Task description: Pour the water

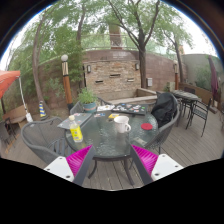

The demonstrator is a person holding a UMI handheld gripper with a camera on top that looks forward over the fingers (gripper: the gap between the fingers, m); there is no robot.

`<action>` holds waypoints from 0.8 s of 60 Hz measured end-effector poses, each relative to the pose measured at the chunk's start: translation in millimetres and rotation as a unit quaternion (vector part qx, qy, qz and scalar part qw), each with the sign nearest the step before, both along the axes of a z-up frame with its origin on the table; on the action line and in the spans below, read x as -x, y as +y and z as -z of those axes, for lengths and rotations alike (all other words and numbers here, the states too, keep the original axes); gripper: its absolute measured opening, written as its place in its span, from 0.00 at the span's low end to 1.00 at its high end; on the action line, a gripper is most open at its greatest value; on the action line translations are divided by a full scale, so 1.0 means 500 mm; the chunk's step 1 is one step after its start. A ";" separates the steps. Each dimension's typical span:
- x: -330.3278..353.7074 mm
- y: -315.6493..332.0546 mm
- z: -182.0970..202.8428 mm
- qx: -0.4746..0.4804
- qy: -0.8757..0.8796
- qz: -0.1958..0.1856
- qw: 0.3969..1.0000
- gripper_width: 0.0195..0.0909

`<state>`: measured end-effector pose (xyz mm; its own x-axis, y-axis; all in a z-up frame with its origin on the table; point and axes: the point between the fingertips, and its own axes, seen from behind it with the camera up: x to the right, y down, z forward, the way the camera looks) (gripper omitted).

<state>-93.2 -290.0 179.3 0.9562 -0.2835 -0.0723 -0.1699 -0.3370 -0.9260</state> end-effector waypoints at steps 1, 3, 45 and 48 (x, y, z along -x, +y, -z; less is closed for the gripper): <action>-0.007 -0.002 -0.001 0.000 -0.002 0.005 1.000 0.91; -0.015 -0.001 -0.005 -0.005 -0.006 0.012 1.000 0.91; 0.242 0.506 0.282 -0.054 -0.025 -0.066 0.996 0.91; 0.250 0.575 0.282 -0.063 -0.033 -0.063 0.995 0.91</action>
<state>-218.1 -2.4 38.2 0.9875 -0.1537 -0.0352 -0.0706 -0.2316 -0.9703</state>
